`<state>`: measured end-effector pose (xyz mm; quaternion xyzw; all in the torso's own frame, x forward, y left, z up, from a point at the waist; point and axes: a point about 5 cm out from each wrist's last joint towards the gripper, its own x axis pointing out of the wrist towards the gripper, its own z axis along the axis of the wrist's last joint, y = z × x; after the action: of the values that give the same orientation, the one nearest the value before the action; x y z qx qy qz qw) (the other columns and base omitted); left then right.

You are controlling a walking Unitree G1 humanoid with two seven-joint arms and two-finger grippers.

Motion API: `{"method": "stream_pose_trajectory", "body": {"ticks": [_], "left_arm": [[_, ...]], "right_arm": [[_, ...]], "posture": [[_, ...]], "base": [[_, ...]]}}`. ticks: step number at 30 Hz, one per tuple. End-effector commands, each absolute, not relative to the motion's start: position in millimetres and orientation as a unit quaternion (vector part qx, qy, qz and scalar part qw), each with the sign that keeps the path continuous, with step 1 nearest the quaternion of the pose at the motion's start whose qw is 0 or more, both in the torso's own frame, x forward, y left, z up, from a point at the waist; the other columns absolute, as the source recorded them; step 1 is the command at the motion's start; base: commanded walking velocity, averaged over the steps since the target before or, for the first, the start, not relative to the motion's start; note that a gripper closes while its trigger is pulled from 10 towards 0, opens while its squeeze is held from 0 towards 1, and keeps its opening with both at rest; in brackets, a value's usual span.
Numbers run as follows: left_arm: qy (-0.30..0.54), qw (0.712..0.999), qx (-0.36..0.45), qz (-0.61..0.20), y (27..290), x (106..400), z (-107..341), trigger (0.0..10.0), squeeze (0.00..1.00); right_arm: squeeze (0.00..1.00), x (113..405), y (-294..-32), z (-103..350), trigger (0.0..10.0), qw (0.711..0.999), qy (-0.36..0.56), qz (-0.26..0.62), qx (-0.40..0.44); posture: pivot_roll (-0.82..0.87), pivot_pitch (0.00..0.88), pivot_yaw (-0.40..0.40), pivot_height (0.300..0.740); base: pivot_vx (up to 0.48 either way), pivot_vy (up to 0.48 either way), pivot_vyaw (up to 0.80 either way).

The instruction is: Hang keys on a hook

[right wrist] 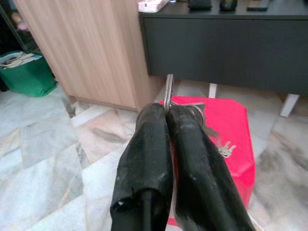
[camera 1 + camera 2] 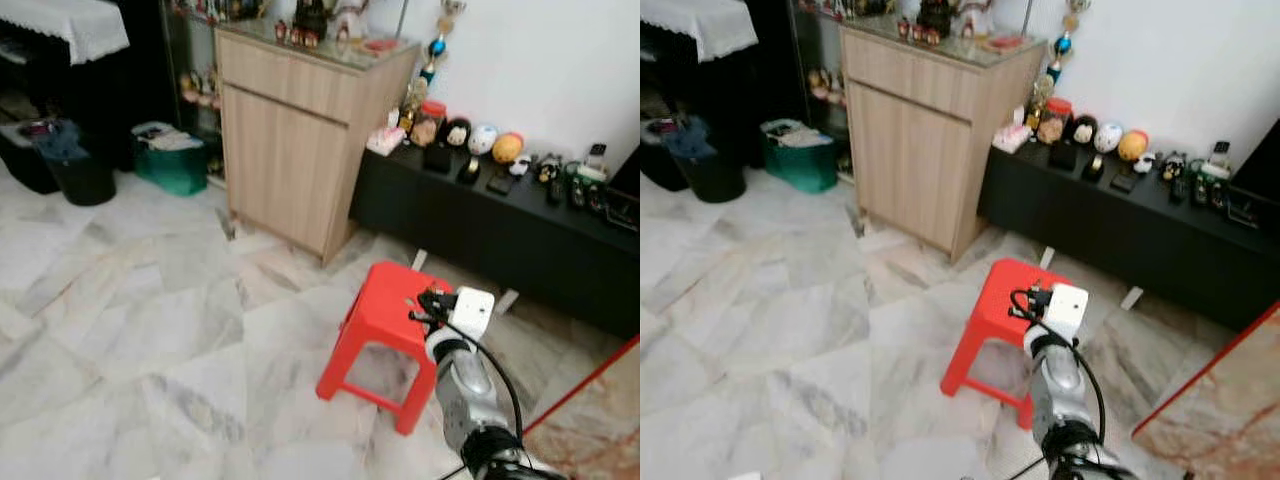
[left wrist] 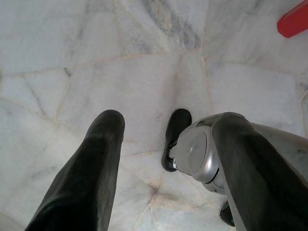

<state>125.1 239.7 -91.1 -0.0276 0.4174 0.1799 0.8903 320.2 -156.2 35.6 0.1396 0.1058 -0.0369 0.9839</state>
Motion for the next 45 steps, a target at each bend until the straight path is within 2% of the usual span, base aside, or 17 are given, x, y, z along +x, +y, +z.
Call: {"method": "stream_pose_trajectory", "body": {"ticks": [1, 17, 34, 45], "left_arm": [[0.429, 0.885, -0.034, 0.177, 235, 123, -94, 10.0, 0.00], [0.439, 0.882, -0.032, 0.166, 234, 117, -96, 10.0, 0.00], [0.424, 0.890, -0.021, 0.167, 240, 131, -90, 10.0, 0.00], [0.404, 0.902, 0.008, 0.149, 250, 144, -82, 10.0, 0.00]], "right_arm": [[0.00, 323, -161, 40, 10.0, 0.984, 0.099, -0.046, 0.139], [0.00, 321, -161, 36, 10.0, 0.983, 0.110, -0.052, 0.135], [0.00, 335, -157, 52, 10.0, 0.981, 0.094, -0.055, 0.159], [0.00, 334, -146, 50, 10.0, 0.977, 0.093, -0.067, 0.181]], "posture": [[0.18, 0.000, -0.164, 0.740], [0.17, 0.000, -0.159, 0.740], [0.13, 0.000, -0.154, 0.740], [0.19, 0.000, -0.073, 0.740]], "base": [[0.000, -0.454, 0.00], [0.000, -0.463, -0.19], [0.000, -0.471, -0.07], [0.000, -0.473, -0.44]]}}
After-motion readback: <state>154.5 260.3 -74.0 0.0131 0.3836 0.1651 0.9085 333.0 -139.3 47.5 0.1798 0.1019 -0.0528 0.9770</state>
